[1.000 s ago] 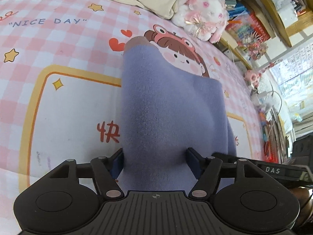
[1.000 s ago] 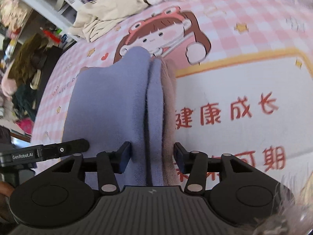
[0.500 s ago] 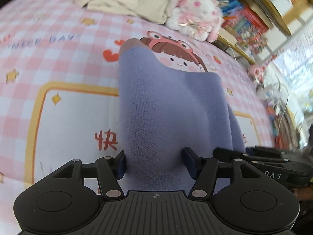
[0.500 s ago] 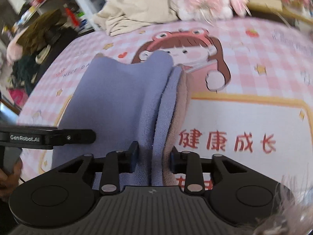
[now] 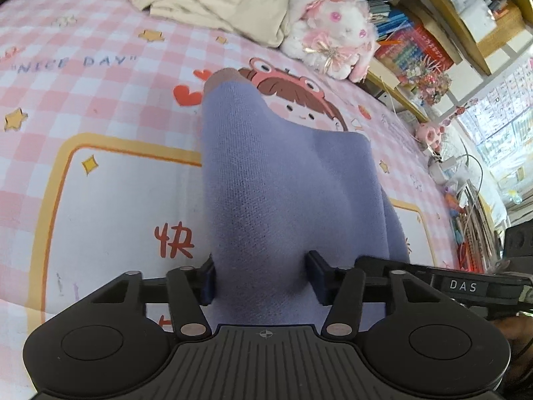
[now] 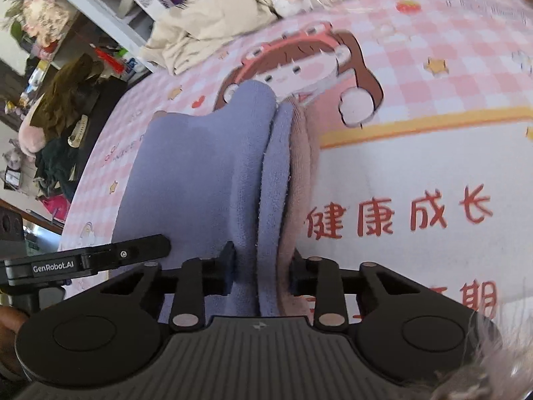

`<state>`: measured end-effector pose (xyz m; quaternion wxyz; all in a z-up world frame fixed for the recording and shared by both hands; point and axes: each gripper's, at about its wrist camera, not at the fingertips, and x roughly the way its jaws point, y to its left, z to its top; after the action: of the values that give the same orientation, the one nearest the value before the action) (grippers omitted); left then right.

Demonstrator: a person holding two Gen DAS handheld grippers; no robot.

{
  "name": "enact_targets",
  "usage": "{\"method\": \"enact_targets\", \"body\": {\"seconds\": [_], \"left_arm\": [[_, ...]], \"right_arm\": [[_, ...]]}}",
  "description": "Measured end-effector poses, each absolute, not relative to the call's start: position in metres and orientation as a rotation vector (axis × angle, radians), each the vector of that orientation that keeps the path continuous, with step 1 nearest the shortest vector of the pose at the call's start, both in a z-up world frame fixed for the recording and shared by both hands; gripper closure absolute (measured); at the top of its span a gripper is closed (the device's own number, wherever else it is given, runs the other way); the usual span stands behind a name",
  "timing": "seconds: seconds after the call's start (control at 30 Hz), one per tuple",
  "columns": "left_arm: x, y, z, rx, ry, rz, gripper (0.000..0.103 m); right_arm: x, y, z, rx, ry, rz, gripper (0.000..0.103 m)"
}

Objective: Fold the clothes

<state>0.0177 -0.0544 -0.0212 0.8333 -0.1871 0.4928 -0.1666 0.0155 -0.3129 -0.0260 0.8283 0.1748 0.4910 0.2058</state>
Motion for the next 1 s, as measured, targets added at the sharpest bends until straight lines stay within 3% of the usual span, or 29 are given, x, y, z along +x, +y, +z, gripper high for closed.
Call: {"method": "enact_targets", "body": {"seconds": [0.27, 1.0], "left_arm": [[0.007, -0.057, 0.005, -0.337, 0.941, -0.360, 0.057], [0.004, -0.062, 0.003, -0.322, 0.947, -0.360, 0.057]], "right_arm": [[0.000, -0.303, 0.005, 0.241, 0.871, 0.474, 0.078], [0.000, -0.305, 0.001, 0.242, 0.886, 0.476, 0.077]]}}
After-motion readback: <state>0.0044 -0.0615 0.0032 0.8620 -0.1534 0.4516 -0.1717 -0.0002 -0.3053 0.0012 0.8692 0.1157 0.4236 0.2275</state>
